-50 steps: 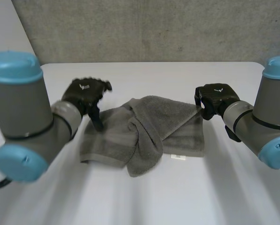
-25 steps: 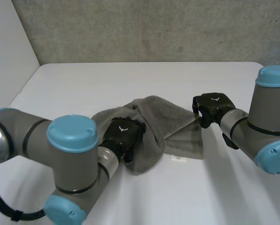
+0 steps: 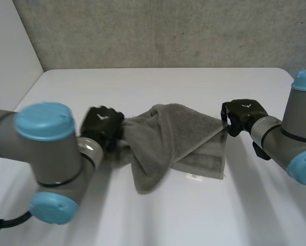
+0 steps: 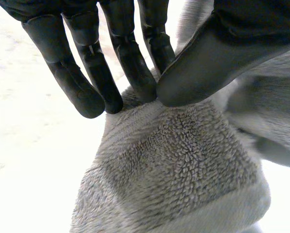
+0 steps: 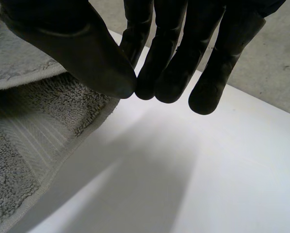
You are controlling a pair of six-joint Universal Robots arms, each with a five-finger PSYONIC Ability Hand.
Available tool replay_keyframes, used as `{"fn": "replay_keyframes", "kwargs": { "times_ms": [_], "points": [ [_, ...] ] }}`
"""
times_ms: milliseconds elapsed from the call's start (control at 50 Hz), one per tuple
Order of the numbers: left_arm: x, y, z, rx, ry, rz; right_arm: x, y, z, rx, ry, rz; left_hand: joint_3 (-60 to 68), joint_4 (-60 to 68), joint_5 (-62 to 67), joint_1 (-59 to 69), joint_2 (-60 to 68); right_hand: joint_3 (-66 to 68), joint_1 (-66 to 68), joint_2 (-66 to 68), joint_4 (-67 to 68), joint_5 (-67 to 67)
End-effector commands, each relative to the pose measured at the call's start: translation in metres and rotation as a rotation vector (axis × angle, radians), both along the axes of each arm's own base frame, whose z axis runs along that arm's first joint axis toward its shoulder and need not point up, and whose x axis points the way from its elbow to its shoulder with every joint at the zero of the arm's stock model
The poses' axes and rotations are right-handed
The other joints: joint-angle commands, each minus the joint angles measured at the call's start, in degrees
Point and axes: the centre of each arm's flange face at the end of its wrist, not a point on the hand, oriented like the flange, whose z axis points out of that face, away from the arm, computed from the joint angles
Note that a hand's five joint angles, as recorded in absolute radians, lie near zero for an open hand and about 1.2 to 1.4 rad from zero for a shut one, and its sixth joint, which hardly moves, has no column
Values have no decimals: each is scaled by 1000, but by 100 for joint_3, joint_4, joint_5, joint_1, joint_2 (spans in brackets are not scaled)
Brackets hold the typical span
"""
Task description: Fold the towel.
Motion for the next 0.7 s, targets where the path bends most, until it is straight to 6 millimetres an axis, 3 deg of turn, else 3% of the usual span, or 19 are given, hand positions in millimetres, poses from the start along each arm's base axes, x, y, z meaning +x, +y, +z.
{"fn": "replay_keyframes", "kwargs": {
  "times_ms": [20, 80, 120, 180, 240, 320, 380, 420, 440, 500, 520, 560, 620, 660, 700],
  "points": [
    [42, -31, 26, -48, 42, 95, 0, 2, 1, 7, -6, 15, -788, -666, -1537, -237, -574, 357, 340, 383, 305, 280],
    [50, -41, 28, -55, 47, 111, -1, 3, 0, 12, -5, 15, -788, -666, -1537, -237, -574, 357, 340, 383, 305, 280],
    [62, -58, 28, -55, 58, 127, 1, 5, -2, 18, -5, 19, -788, -666, -1537, -237, -574, 357, 340, 383, 305, 280],
    [62, -66, 19, -33, 63, 108, 4, 9, -4, 27, -7, 29, -788, -666, -1537, -237, -574, 357, 340, 383, 305, 280],
    [57, -64, 6, 5, 59, 80, 7, 12, -3, 25, -8, 37, -788, -666, -1537, -237, -574, 357, 340, 383, 305, 280],
    [51, -57, 4, 20, 64, 56, 10, 14, -3, 23, -6, 44, -788, -666, -1537, -237, -574, 357, 340, 383, 305, 280],
    [43, -45, 6, 30, 69, 28, 9, 13, -3, 22, -3, 40, -1190, -1068, -1939, -638, -975, 357, 340, 383, 305, 280],
    [37, -25, 14, 23, 76, -8, 7, 11, -3, 20, 0, 32, -3702, -3580, -4451, -3151, -3488, 357, 340, 383, 305, 280],
    [37, -25, 15, 23, 76, -8, 7, 11, -3, 20, 0, 32, -3713, -3591, -4462, -3161, -3498, 357, 340, 383, 305, 280],
    [30, 17, 24, 21, 76, -85, 4, 10, -3, 21, 1, 27, -3948, -3826, -4697, -3397, -3734, 357, 340, 383, 305, 280],
    [30, 17, 24, 21, 76, -86, 4, 10, -3, 21, 1, 27, -3949, -3826, -4697, -3397, -3734, 357, 340, 383, 305, 280],
    [22, 47, 30, 11, 83, -153, 4, 10, -4, 24, 2, 27, -4132, -4010, -4881, -3580, -3917, 357, 340, 383, 305, 280],
    [19, 61, 33, 8, 89, -185, 5, 10, -5, 26, 3, 28, -4504, -4381, -5252, -3952, -4289, 357, 340, 383, 305, 280],
    [11, 81, 30, 17, 88, -241, 6, 11, -5, 27, 3, 31, -5675, -5553, -6423, -5123, -5460, 357, 340, 383, 305, 280],
    [7, 88, 27, 27, 82, -265, 6, 11, -6, 28, 4, 33, -6431, -6308, -7179, -5879, -6216, 357, 340, 383, 305, 280]
  ]
}}
